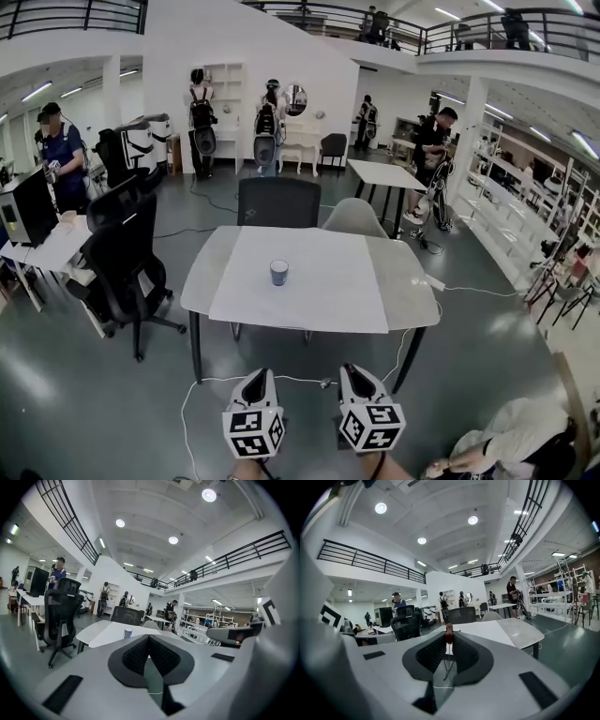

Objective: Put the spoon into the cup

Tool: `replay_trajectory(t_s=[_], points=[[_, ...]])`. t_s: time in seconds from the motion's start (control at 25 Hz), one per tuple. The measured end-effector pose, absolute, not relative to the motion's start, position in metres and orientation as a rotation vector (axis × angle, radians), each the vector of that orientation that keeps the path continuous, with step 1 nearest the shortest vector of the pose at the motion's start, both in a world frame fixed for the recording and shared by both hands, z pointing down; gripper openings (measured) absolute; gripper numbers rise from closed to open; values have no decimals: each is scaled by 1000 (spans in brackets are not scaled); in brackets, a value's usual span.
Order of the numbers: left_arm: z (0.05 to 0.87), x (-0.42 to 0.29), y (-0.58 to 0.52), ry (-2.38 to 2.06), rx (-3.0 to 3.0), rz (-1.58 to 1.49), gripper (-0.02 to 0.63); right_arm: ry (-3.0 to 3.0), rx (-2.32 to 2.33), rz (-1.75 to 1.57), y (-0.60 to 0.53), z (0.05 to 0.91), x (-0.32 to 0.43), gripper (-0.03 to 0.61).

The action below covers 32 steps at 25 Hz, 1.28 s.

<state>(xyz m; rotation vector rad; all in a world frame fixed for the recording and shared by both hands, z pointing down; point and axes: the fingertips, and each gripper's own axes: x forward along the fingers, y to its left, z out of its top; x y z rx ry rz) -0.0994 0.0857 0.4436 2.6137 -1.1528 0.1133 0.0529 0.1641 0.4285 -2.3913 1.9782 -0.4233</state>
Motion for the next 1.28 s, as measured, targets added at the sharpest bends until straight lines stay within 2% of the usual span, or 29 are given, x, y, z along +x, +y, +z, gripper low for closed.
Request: replay_trajectory(t_s=[0.56, 1.28], points=[[457, -90, 52, -1177, 2575, 114, 17, 1976, -2392, -438, 129, 435, 73, 61], [447, 10, -72, -1267, 2568, 107, 17, 2051, -2334, -426, 2, 433, 177, 60]])
